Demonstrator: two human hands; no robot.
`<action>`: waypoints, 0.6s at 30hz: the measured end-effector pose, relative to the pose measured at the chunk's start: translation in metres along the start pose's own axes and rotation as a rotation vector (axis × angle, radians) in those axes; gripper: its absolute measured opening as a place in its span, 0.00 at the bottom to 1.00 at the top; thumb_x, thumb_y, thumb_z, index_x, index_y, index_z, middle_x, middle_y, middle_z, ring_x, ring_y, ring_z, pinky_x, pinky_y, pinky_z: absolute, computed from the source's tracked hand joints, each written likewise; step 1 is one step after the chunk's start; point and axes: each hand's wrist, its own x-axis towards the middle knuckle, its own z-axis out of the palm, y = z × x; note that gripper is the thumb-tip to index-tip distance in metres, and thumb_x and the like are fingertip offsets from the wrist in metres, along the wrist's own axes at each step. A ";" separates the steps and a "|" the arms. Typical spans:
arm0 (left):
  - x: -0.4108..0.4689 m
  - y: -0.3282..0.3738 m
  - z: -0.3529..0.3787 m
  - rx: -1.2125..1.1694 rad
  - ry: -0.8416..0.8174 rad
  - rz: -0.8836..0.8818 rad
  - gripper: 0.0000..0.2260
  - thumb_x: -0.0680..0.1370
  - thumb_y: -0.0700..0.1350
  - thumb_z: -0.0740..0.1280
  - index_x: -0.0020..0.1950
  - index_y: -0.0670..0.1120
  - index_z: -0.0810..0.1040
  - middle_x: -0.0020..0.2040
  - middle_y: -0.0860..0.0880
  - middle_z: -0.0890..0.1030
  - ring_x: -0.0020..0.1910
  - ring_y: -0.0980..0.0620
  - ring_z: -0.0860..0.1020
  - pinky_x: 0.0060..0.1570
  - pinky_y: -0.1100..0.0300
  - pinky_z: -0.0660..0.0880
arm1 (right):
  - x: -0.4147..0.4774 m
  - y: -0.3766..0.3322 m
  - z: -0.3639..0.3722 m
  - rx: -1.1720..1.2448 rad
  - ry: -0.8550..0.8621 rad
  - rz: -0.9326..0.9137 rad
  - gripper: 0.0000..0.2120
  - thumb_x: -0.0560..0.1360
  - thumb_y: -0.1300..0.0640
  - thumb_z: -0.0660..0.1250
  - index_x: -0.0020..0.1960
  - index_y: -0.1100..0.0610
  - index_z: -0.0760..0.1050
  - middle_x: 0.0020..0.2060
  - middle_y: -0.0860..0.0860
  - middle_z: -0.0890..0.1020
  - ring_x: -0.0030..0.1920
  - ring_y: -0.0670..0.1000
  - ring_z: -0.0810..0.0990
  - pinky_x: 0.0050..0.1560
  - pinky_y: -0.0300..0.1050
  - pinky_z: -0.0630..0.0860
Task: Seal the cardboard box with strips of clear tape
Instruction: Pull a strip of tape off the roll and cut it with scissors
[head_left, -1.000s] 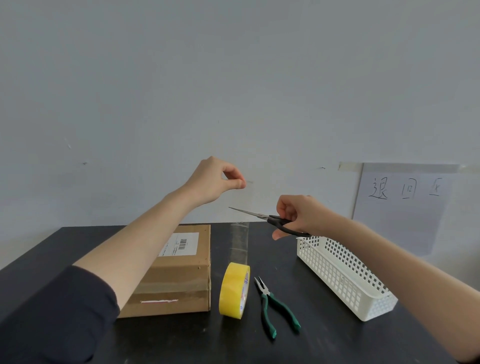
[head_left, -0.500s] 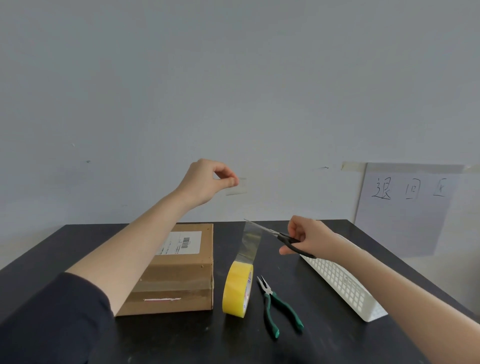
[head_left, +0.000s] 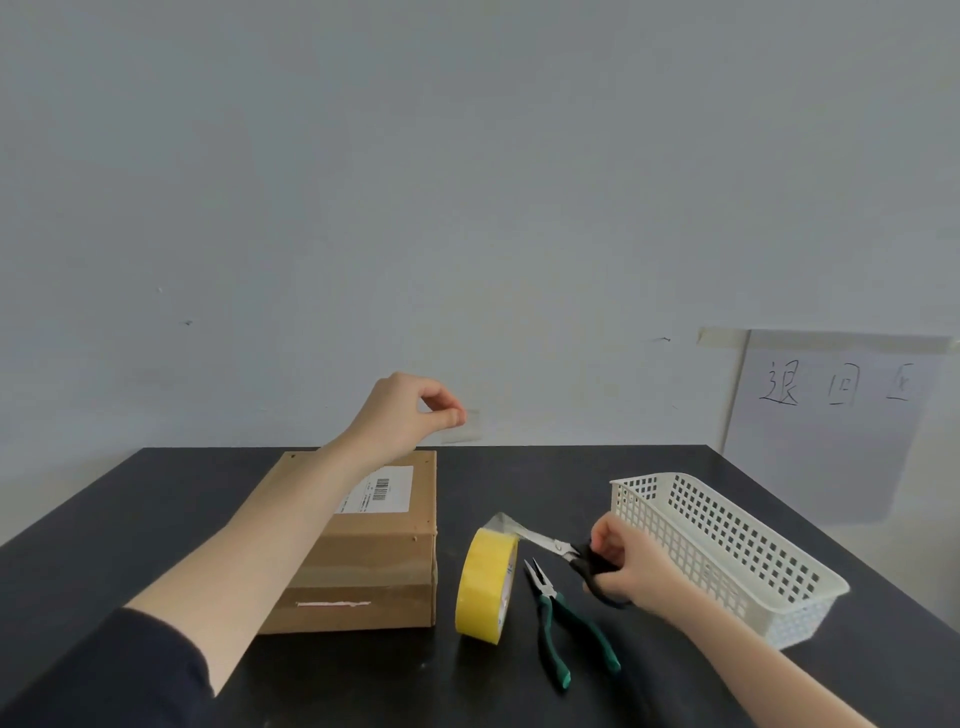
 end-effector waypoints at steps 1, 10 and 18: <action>-0.001 -0.002 0.001 0.000 -0.005 -0.001 0.02 0.75 0.46 0.72 0.42 0.51 0.83 0.41 0.57 0.82 0.45 0.60 0.78 0.44 0.70 0.68 | 0.001 0.004 0.003 0.015 0.001 0.009 0.15 0.58 0.63 0.70 0.41 0.54 0.70 0.33 0.51 0.78 0.34 0.49 0.74 0.36 0.46 0.72; -0.010 -0.017 0.008 0.016 -0.015 -0.031 0.03 0.76 0.47 0.71 0.44 0.50 0.83 0.42 0.56 0.82 0.45 0.62 0.76 0.41 0.73 0.65 | 0.006 0.017 0.020 0.138 -0.032 0.074 0.20 0.56 0.65 0.77 0.42 0.57 0.71 0.37 0.55 0.83 0.36 0.49 0.80 0.39 0.47 0.77; -0.014 -0.024 0.011 0.019 -0.017 -0.043 0.03 0.76 0.47 0.71 0.44 0.50 0.83 0.41 0.57 0.81 0.44 0.64 0.74 0.40 0.72 0.65 | 0.008 0.015 0.023 0.116 -0.113 0.065 0.20 0.55 0.64 0.78 0.43 0.57 0.73 0.40 0.61 0.84 0.36 0.50 0.80 0.42 0.49 0.77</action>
